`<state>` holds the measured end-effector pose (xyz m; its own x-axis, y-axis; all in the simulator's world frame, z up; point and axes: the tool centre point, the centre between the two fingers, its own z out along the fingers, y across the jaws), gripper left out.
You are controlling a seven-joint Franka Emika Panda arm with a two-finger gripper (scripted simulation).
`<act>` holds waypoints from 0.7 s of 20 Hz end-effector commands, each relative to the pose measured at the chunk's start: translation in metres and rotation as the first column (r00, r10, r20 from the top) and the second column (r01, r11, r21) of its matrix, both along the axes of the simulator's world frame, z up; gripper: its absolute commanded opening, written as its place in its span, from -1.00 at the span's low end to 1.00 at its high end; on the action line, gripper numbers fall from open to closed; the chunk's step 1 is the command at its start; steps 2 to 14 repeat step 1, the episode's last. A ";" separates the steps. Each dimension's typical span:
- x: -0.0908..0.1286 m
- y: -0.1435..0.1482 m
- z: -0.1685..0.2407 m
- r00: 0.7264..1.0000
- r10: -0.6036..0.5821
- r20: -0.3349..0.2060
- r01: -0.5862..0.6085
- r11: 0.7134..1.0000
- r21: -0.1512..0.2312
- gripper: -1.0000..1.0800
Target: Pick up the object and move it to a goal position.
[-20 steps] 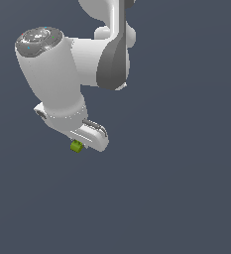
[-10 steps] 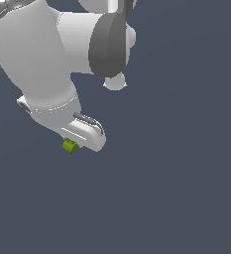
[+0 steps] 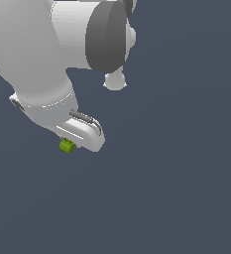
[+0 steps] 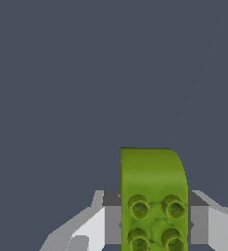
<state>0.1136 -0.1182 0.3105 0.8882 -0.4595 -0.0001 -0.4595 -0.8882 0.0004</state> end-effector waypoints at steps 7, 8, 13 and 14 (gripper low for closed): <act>0.001 0.000 0.001 1.000 0.000 0.000 0.000 1.000 0.000 -1.00; 0.001 0.000 0.001 1.000 0.000 0.000 0.000 1.000 0.000 -1.00; 0.001 0.000 0.001 1.000 0.000 0.000 0.000 1.000 0.000 -1.00; 0.001 0.000 0.001 1.000 0.000 0.000 0.000 1.000 0.000 -1.00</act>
